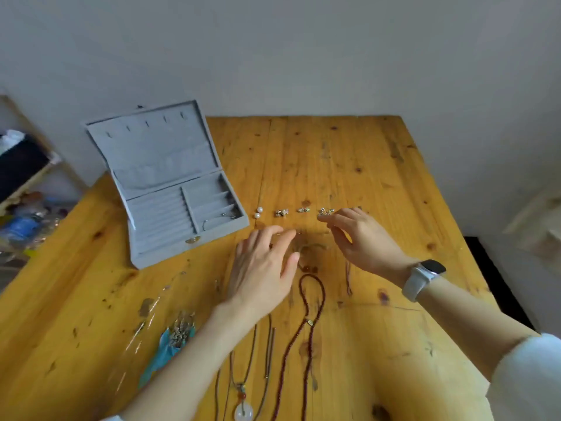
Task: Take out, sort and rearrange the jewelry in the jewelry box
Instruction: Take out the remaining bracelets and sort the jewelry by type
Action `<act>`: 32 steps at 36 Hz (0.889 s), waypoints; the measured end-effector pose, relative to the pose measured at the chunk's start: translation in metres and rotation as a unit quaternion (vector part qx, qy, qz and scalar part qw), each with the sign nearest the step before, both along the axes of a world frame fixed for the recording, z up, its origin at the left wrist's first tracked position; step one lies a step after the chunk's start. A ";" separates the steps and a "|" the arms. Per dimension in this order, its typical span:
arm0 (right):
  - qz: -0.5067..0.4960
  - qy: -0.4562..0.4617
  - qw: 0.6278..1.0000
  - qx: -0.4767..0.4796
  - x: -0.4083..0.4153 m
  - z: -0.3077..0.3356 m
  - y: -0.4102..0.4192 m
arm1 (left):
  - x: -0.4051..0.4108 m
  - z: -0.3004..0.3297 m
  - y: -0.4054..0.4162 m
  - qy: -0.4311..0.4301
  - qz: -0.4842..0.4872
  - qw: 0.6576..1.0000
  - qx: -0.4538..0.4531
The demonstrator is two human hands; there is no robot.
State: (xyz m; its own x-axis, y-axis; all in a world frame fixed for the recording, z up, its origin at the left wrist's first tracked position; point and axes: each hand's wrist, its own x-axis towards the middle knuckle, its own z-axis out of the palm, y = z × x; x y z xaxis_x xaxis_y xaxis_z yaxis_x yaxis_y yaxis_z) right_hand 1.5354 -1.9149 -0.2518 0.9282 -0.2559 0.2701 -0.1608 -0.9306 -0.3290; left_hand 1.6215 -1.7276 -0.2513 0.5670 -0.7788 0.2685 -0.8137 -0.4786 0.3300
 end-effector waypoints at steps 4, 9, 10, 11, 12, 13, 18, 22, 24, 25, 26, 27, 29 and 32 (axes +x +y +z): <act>0.036 -0.003 0.999 -0.001 0.048 0.011 0.028 | 0.044 -0.001 0.028 0.001 0.082 0.997 0.003; 0.051 0.013 0.999 -0.003 0.111 0.016 0.061 | 0.091 -0.005 0.062 -0.002 0.202 0.978 0.046; 0.045 0.020 0.999 -0.012 0.122 0.016 0.066 | 0.101 -0.009 0.067 0.008 0.222 0.972 0.070; 0.035 0.032 0.999 -0.025 0.133 0.016 0.070 | 0.109 -0.012 0.073 0.024 0.240 0.967 0.087; 0.022 0.050 0.998 -0.042 0.143 0.017 0.074 | 0.115 -0.016 0.078 0.040 0.255 0.961 0.099; 0.008 0.071 0.996 -0.059 0.152 0.016 0.077 | 0.119 -0.021 0.082 0.050 0.265 0.957 0.107; -0.038 0.130 0.983 -0.126 0.179 0.012 0.090 | 0.119 -0.035 0.092 0.020 0.268 0.955 0.126; -0.063 0.143 0.979 -0.133 0.188 0.009 0.096 | 0.119 -0.035 0.092 0.034 0.262 0.957 0.119; -0.076 0.148 0.978 -0.128 0.191 0.008 0.098 | 0.119 -0.034 0.091 0.034 0.261 0.958 0.117; -0.079 0.151 0.977 -0.128 0.192 0.007 0.098 | 0.118 -0.034 0.092 0.034 0.261 0.958 0.115; -0.078 0.154 0.976 -0.130 0.193 0.006 0.098 | 0.118 -0.033 0.092 0.034 0.261 0.958 0.113; -0.075 0.155 0.976 -0.130 0.192 0.006 0.098 | 0.117 -0.033 0.093 0.034 0.259 0.959 0.114; -0.065 0.147 0.981 -0.109 0.190 0.005 0.096 | 0.117 -0.031 0.093 0.042 0.251 0.960 0.117; -0.035 0.107 0.993 0.035 0.184 0.013 0.092 | 0.120 -0.025 0.093 0.092 0.246 0.958 0.120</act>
State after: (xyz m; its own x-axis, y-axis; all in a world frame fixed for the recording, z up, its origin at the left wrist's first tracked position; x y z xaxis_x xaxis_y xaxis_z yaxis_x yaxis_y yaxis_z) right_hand 1.7194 -1.8233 -0.2392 0.9420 -0.3322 0.0472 -0.2970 -0.8912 -0.3429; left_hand 1.7411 -1.6346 -0.2758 0.9012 -0.4327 -0.0245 -0.4094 -0.8685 0.2794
